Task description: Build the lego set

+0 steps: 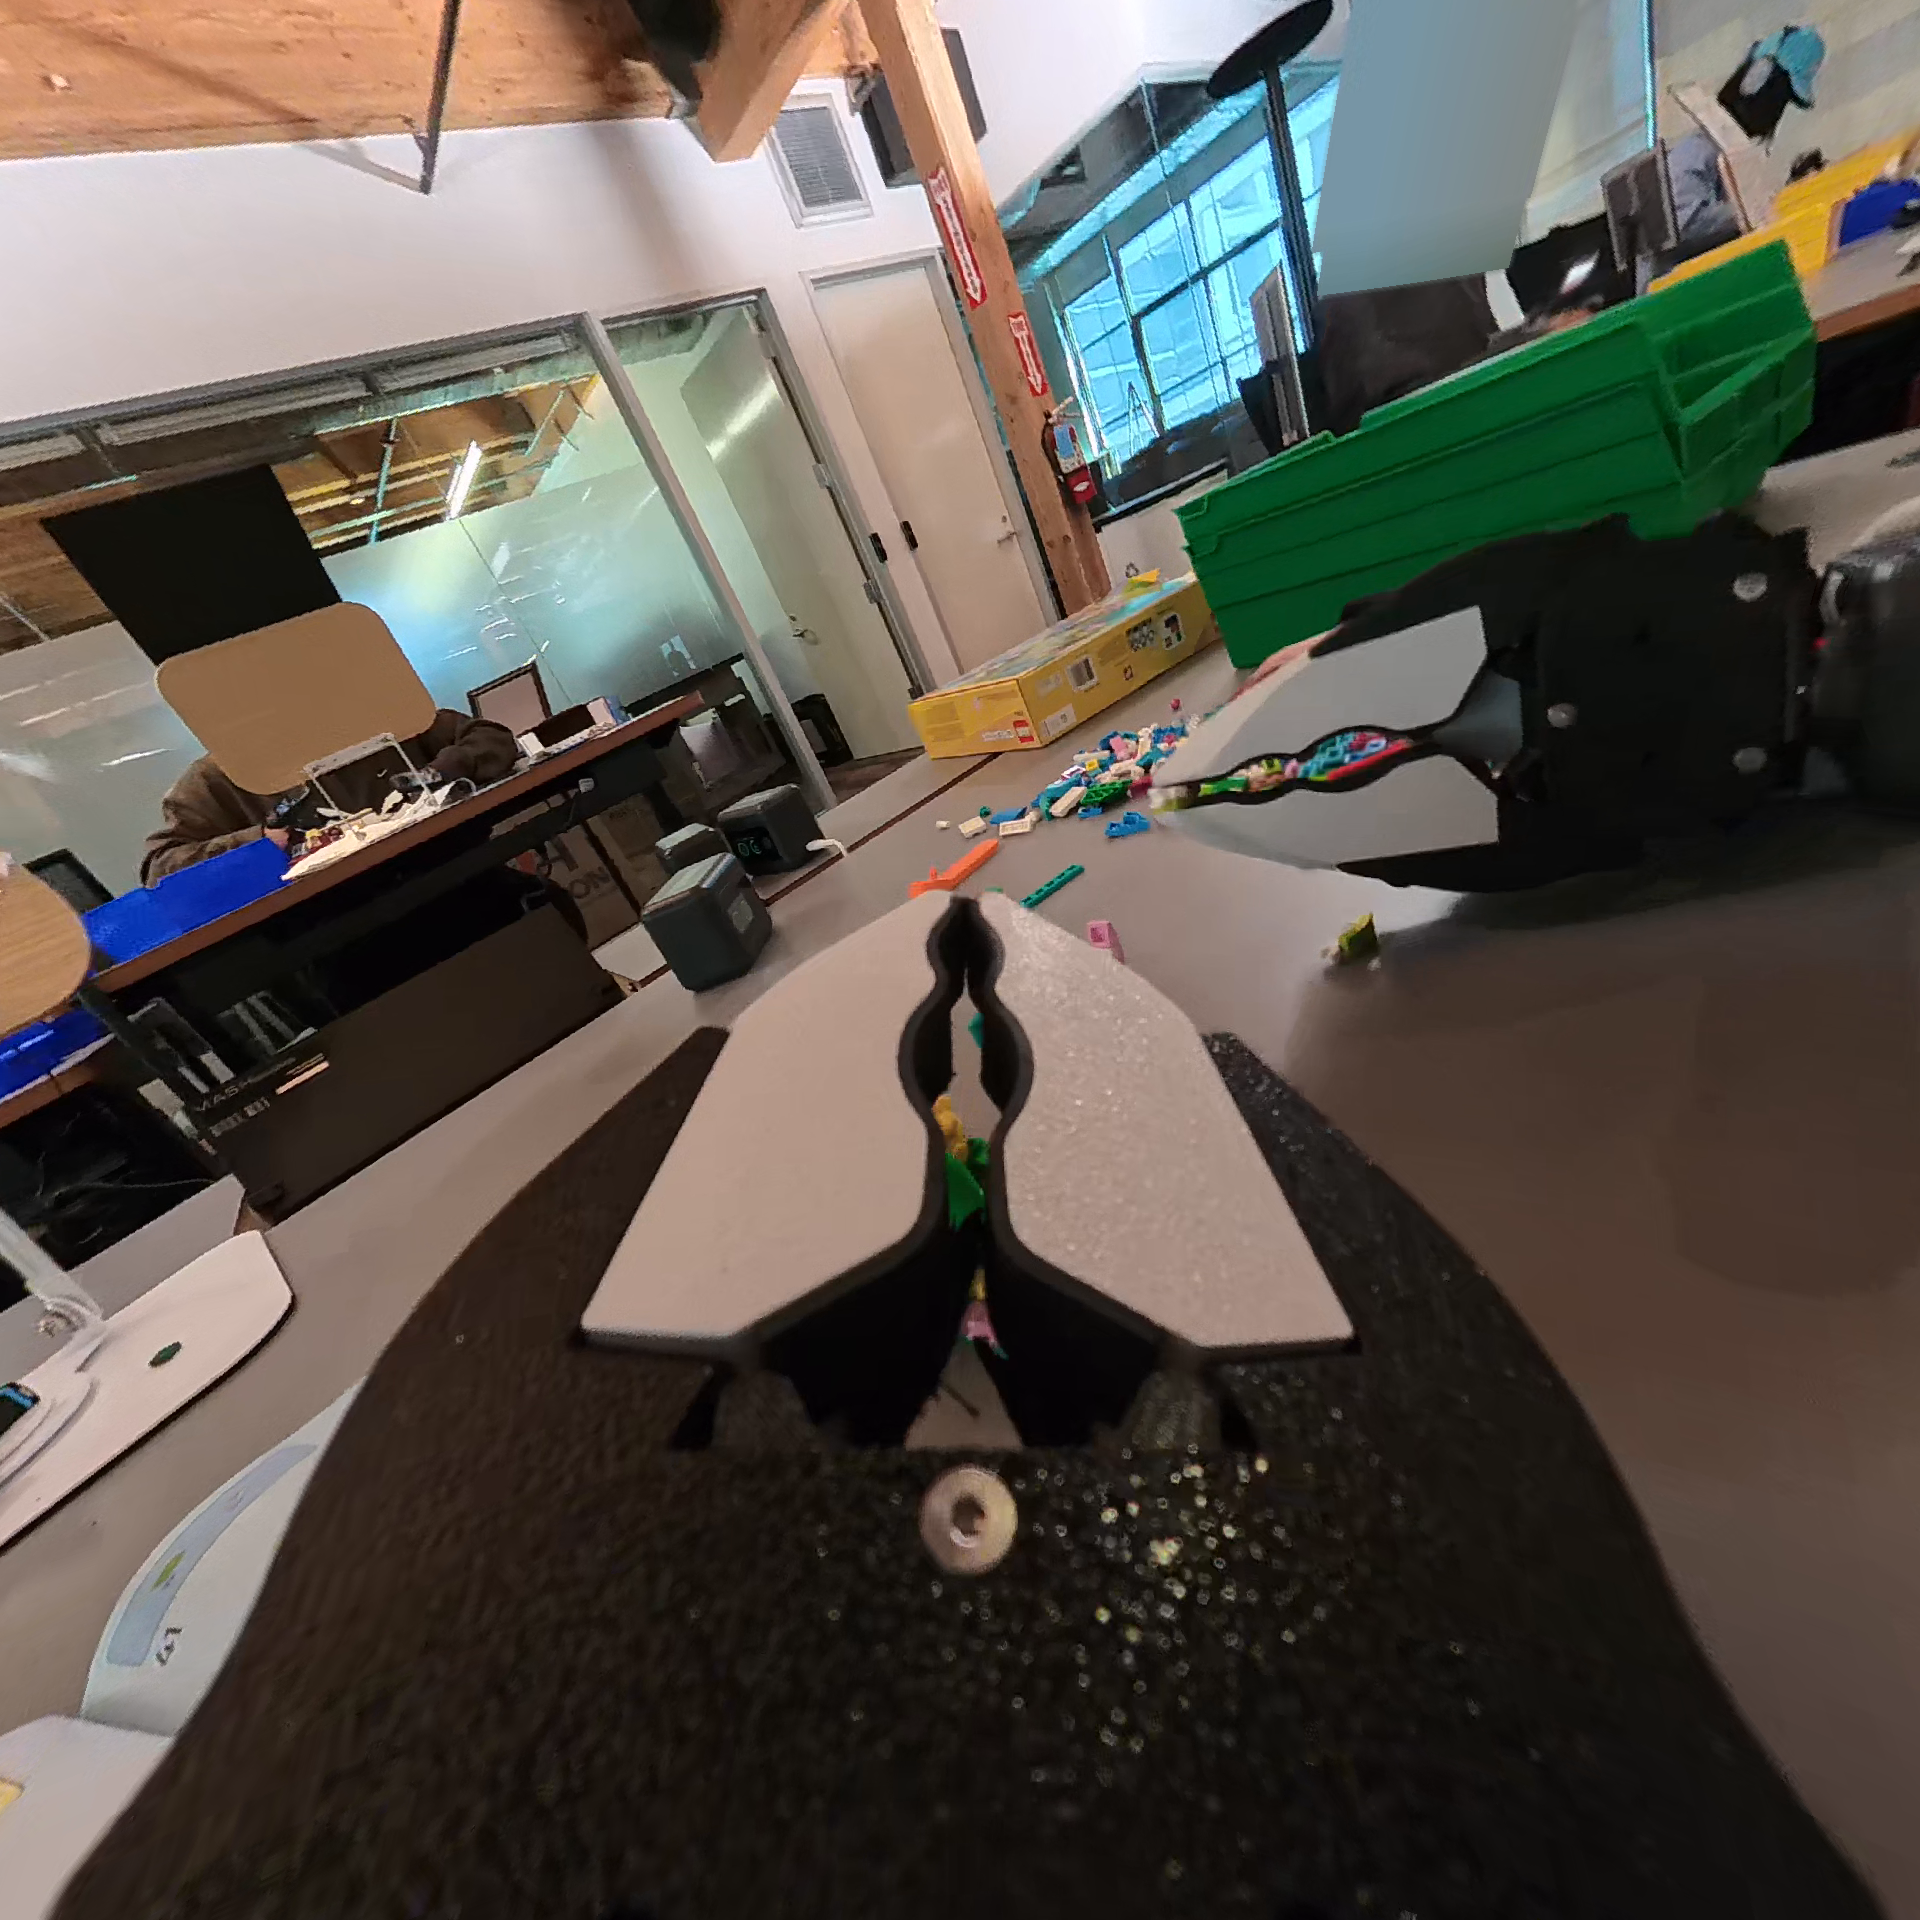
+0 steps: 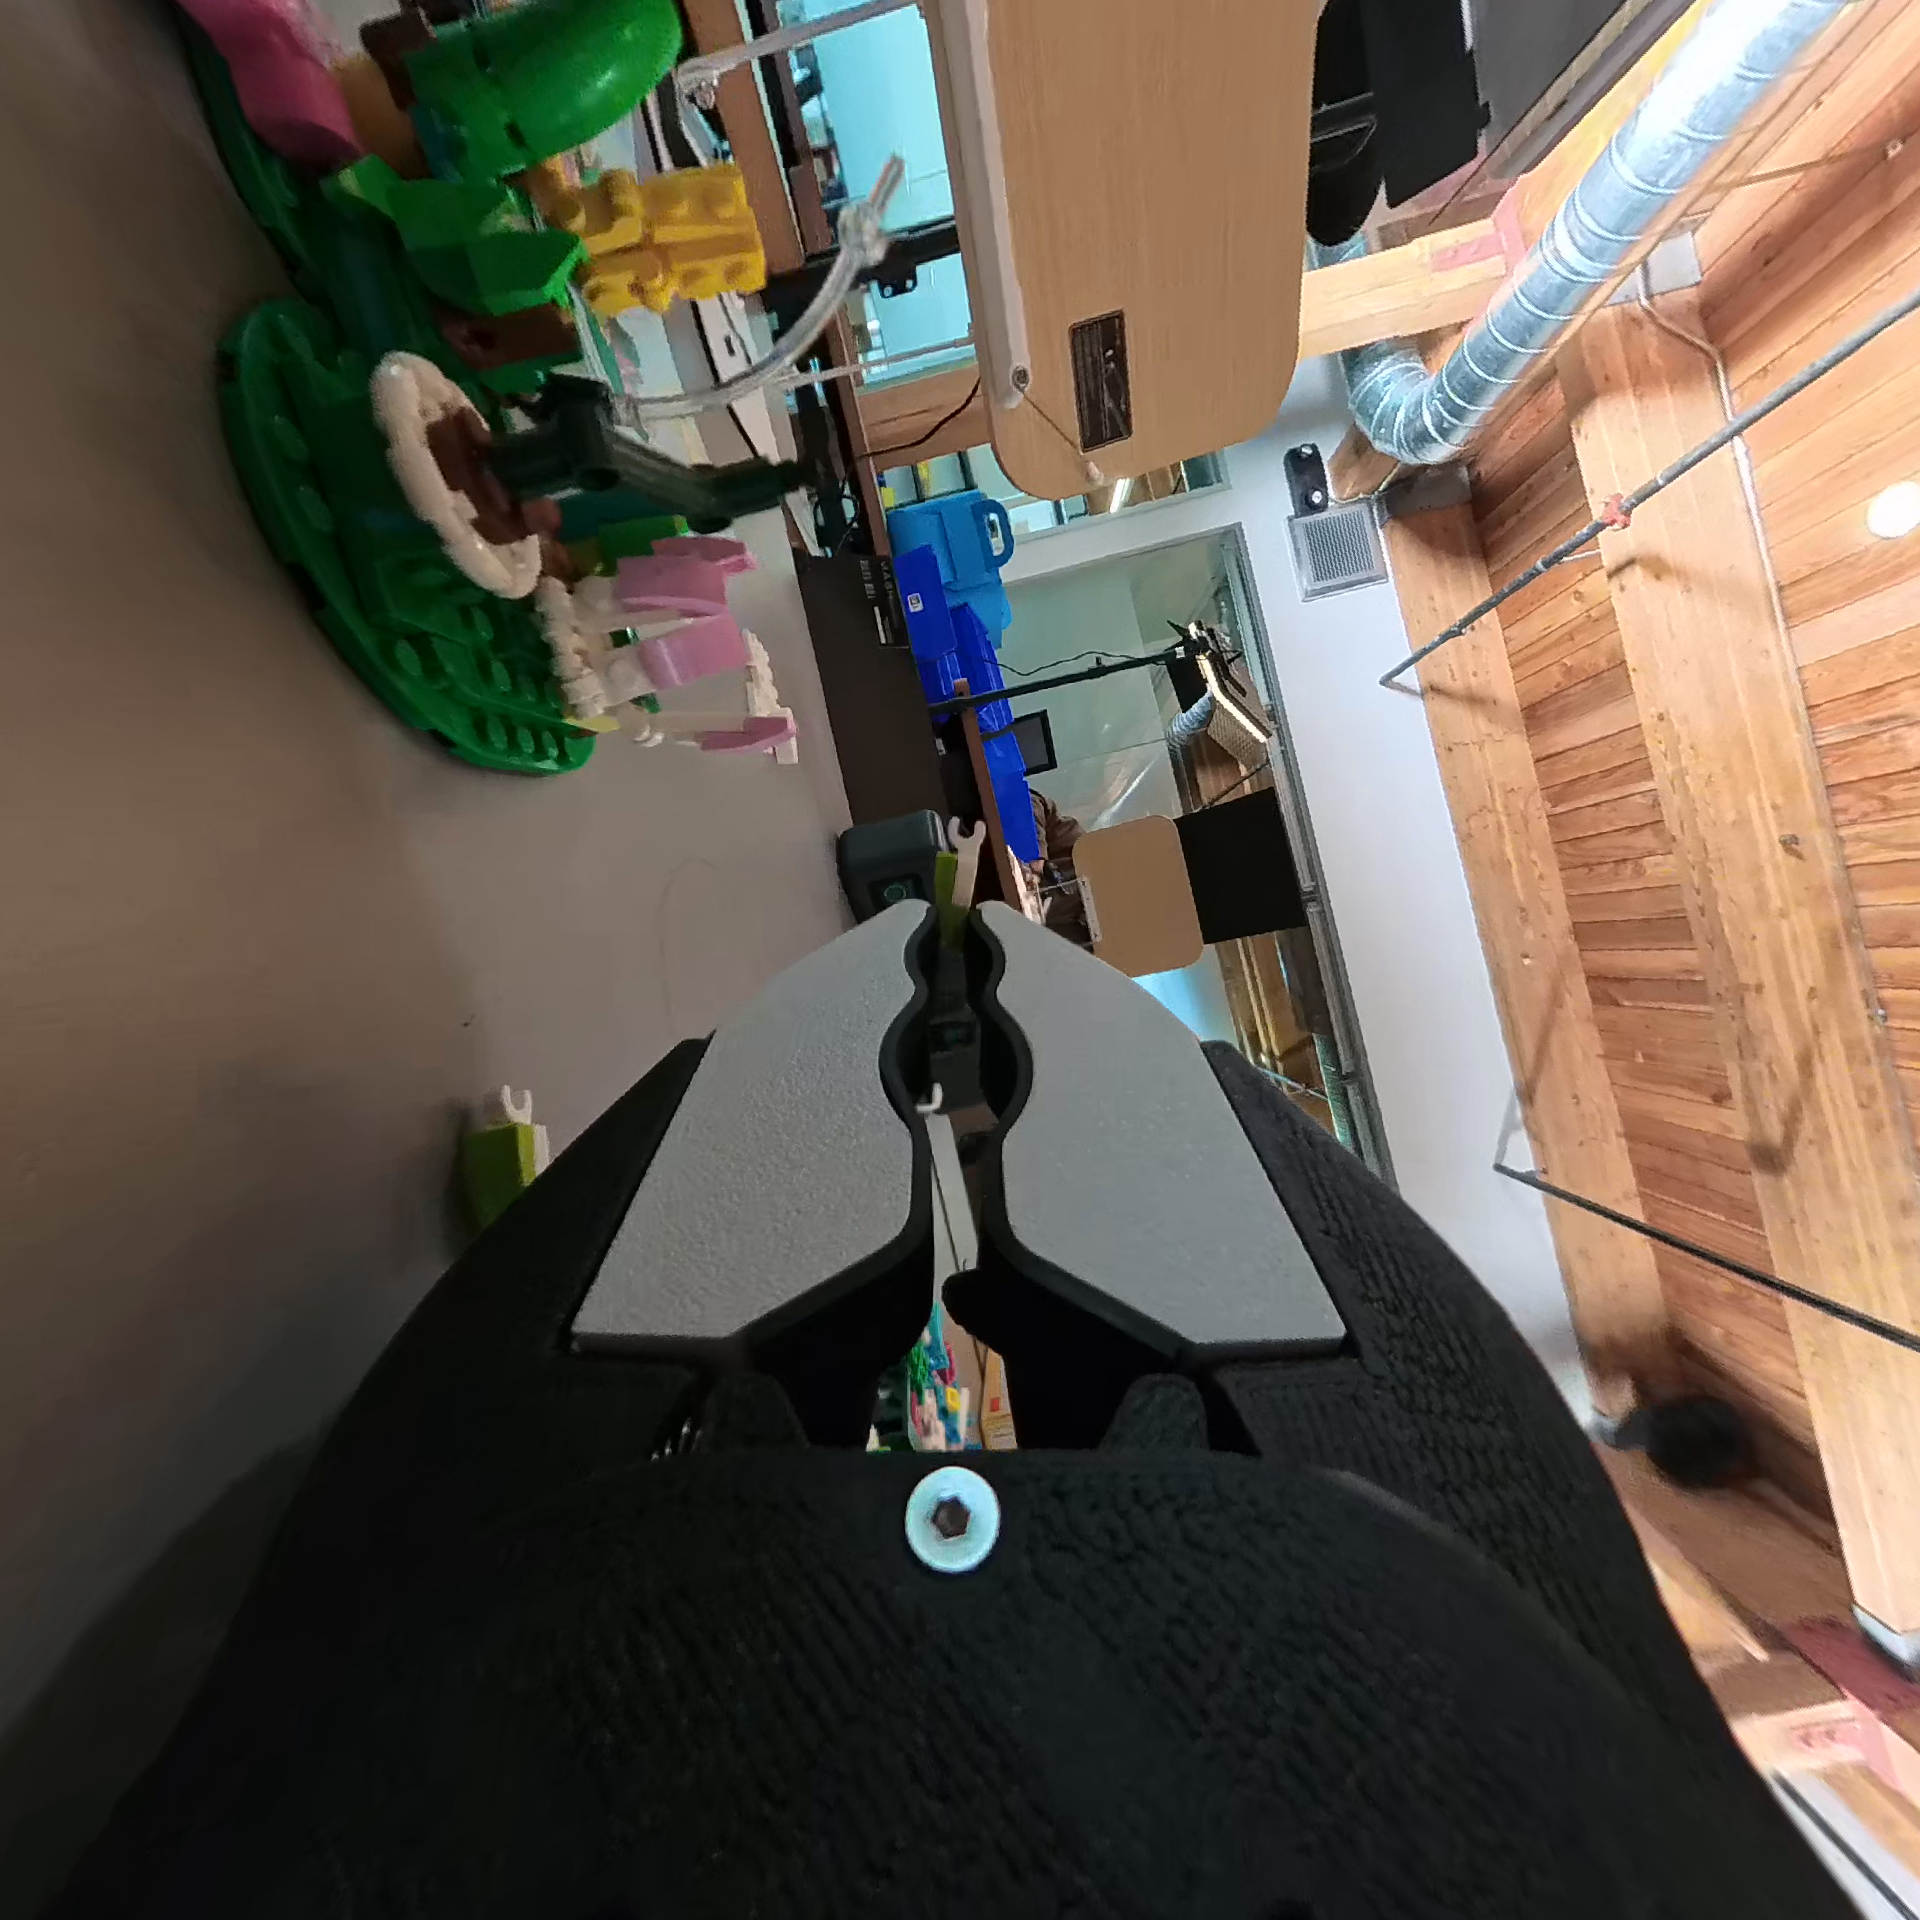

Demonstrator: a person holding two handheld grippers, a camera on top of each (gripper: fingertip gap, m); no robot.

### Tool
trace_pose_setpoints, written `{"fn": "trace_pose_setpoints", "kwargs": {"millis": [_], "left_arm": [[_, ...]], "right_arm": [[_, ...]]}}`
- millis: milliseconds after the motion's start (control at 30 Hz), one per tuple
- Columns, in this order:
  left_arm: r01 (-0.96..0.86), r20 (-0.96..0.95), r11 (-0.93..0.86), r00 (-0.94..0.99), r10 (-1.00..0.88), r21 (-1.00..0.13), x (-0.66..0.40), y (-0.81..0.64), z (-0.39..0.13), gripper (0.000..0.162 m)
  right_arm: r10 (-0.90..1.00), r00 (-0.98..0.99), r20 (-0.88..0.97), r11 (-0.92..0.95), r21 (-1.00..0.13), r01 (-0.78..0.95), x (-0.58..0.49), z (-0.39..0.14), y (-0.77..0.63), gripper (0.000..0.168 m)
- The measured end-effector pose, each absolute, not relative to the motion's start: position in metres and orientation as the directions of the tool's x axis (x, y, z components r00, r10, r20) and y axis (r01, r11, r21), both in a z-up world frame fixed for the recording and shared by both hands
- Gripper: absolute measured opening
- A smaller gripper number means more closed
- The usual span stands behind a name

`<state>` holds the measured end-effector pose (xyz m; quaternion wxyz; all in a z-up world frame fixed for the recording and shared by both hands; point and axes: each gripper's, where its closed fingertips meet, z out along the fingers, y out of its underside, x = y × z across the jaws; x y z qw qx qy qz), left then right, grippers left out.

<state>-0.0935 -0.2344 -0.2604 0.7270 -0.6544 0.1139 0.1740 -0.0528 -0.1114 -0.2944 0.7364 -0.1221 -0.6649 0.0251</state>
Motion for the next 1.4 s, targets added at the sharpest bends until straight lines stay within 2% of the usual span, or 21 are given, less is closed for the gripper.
{"fn": "trace_pose_setpoints", "kwargs": {"millis": [267,333,400,533,700,800,1000,1100,1233,1333,1400], "left_arm": [[-0.404,-0.401,0.112,0.915,0.05,-0.908,-0.077,-0.228,-0.26,0.0],[-0.448,-0.447,0.078,0.894,0.025,-0.891,-0.071,-0.223,-0.266,0.014],[-0.527,-0.528,0.051,0.849,-0.01,-0.848,-0.061,-0.218,-0.275,0.027],[-0.664,-0.662,0.028,0.739,-0.127,-0.747,-0.035,-0.213,-0.296,0.032],[-0.719,-0.708,0.018,0.68,-0.191,-0.695,-0.025,-0.212,-0.309,0.023],[-0.733,-0.72,0.028,0.659,-0.217,-0.679,-0.019,-0.213,-0.312,0.012],[-0.725,-0.704,0.014,0.663,-0.255,-0.689,-0.017,-0.213,-0.315,0.007],[-0.646,-0.637,0.023,0.745,-0.198,-0.763,-0.024,-0.212,-0.301,0.006],[-0.286,-0.312,0.159,0.935,-0.171,-0.945,-0.034,-0.22,-0.259,0.006],[-0.023,-0.102,0.269,0.953,-0.285,-0.963,-0.028,-0.23,-0.234,0.006],[0.091,-0.026,0.319,0.938,-0.345,-0.943,-0.026,-0.235,-0.222,0.006]], "right_arm": [[0.301,0.048,0.952,0.954,-0.3,-0.019,-0.053,-0.296,-0.14,0.002],[0.33,-0.003,0.944,0.941,-0.329,-0.085,-0.049,-0.299,-0.154,0.002],[0.395,-0.08,0.915,0.899,-0.403,-0.168,-0.043,-0.3,-0.172,0.003],[0.464,-0.225,0.857,0.827,-0.51,-0.237,-0.034,-0.306,-0.193,0.002],[0.443,-0.375,0.815,0.788,-0.553,-0.27,-0.026,-0.32,-0.215,0.002],[0.447,-0.382,0.809,0.781,-0.561,-0.273,-0.026,-0.32,-0.216,0.002],[0.439,-0.374,0.817,0.793,-0.548,-0.267,-0.028,-0.321,-0.215,0.003],[0.485,-0.327,0.811,0.775,-0.572,-0.269,-0.03,-0.312,-0.211,0.011],[0.643,-0.279,0.713,0.649,-0.701,-0.297,-0.03,-0.283,-0.204,0.015],[0.8,-0.407,0.441,0.329,-0.889,-0.318,-0.021,-0.251,-0.212,0.015],[0.796,-0.57,0.203,0.055,-0.962,-0.267,-0.012,-0.233,-0.223,0.014]]}}
